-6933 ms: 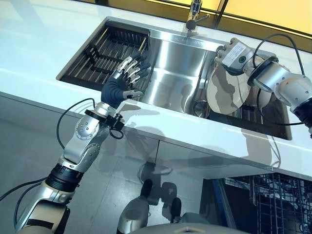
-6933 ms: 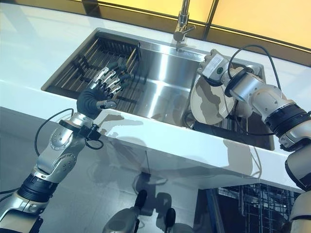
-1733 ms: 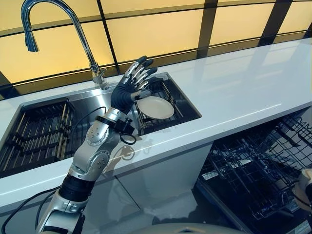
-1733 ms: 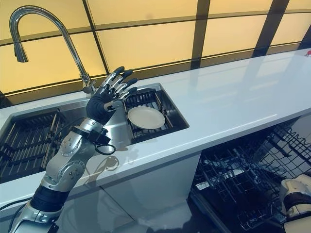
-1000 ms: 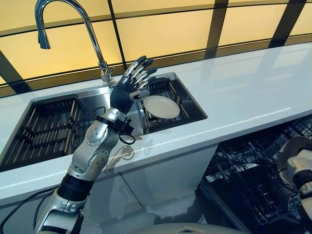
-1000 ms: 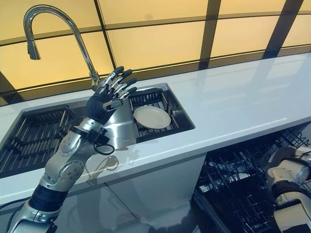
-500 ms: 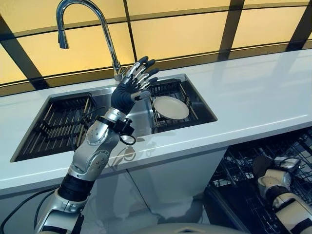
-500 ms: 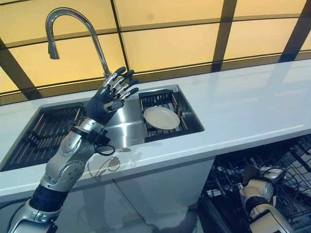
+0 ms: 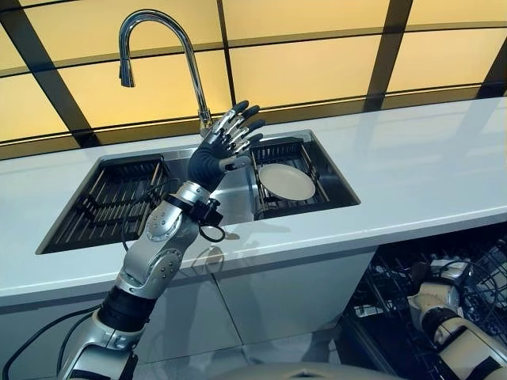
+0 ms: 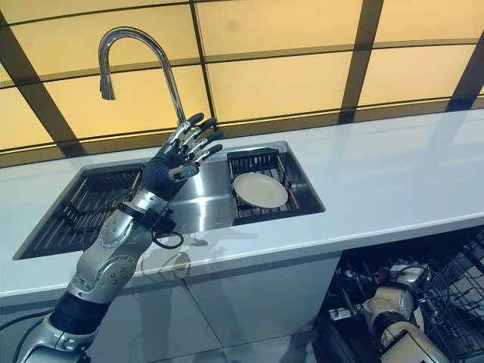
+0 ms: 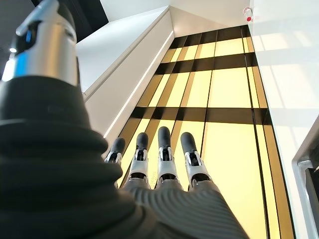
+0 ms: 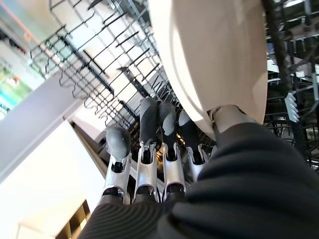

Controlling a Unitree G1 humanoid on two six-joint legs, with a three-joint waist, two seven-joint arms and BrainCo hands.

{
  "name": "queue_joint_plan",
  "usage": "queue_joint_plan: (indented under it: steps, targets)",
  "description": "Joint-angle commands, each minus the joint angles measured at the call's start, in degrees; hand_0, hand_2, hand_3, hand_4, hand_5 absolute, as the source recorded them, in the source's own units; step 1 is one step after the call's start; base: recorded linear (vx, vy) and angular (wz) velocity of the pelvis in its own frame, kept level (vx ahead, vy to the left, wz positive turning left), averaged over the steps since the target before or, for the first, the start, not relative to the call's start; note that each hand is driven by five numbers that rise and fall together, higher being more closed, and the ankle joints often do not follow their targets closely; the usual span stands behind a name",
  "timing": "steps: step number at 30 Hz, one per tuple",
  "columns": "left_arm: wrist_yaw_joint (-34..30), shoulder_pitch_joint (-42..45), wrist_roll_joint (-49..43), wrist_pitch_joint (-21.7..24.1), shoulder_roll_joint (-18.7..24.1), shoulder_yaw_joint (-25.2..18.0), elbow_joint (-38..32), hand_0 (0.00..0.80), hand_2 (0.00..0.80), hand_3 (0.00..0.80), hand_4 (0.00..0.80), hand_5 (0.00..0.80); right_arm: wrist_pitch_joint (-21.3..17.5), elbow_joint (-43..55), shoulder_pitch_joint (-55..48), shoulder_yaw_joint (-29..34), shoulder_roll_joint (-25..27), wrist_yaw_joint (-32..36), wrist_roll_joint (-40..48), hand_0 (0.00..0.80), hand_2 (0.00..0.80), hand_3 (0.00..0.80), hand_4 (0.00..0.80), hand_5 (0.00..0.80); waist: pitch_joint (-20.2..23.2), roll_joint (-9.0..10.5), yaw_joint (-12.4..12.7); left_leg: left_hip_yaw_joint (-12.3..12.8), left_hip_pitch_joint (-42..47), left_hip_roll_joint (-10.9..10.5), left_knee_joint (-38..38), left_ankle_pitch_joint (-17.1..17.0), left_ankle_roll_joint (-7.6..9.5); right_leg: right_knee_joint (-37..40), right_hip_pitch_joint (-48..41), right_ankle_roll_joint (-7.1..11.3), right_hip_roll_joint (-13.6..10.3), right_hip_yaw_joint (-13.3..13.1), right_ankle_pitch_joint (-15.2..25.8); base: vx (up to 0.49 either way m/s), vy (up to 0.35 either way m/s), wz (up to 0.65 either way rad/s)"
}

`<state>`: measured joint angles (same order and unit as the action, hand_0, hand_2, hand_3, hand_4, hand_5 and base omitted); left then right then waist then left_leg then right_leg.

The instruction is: Take plates into dishwasher

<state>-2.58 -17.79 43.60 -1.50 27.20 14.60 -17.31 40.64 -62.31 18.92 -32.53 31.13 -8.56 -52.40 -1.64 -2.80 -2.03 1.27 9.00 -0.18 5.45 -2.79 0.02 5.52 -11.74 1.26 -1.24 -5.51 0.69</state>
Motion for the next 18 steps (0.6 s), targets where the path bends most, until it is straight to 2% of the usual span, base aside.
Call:
queue_joint_plan:
  steps: [1,4,11,18]
  targets:
    - [-0.3,-3.6,1.1,3.2,-0.8,-0.7,-2.7,0.000,0.000,0.000,0.000,0.000,-1.6,-4.8,1.4,-1.8,-1.5,0.4,9.0,0.800,0.800,0.800,0.800,0.800,-1.7,1.08,1.8,-0.7,2.2,-2.2,-0.5,6.8,4.20,-0.5,3.0,2.01,1.6,1.8,1.4,0.000,0.000,0.00]
    - [-0.3,-4.0,0.7,2.7,-0.9,-0.9,-2.5,0.000,0.000,0.000,0.000,0.000,-1.6,-4.4,1.5,-1.2,-1.3,-0.2,13.1,0.000,0.000,0.000,0.000,0.000,-1.9,1.33,1.6,-0.5,2.4,-2.1,-0.5,6.8,4.16,-0.5,2.8,1.99,1.6,1.7,1.5,0.000,0.000,0.00]
    - [-0.1,-4.4,0.3,2.5,-0.8,-2.7,-1.3,0.000,0.000,0.000,0.000,0.000,-3.5,-0.7,-0.5,3.4,0.6,-4.9,20.1,0.000,0.000,0.000,0.000,0.000,-2.2,1.66,0.2,0.2,2.9,-1.8,-0.5,6.9,4.20,-0.5,2.8,1.96,1.9,0.5,1.8,0.000,0.000,0.00]
    - [-0.2,-3.6,-1.0,2.8,-0.6,-4.3,-0.8,0.000,0.000,0.000,0.000,0.000,-4.3,8.8,-4.4,9.4,4.1,-4.5,20.4,0.000,0.000,0.000,0.000,0.000,-2.6,1.94,-1.8,1.4,3.1,-1.5,-0.5,7.3,4.18,-0.5,3.0,2.00,2.2,-0.8,2.0,0.005,-0.003,-0.06]
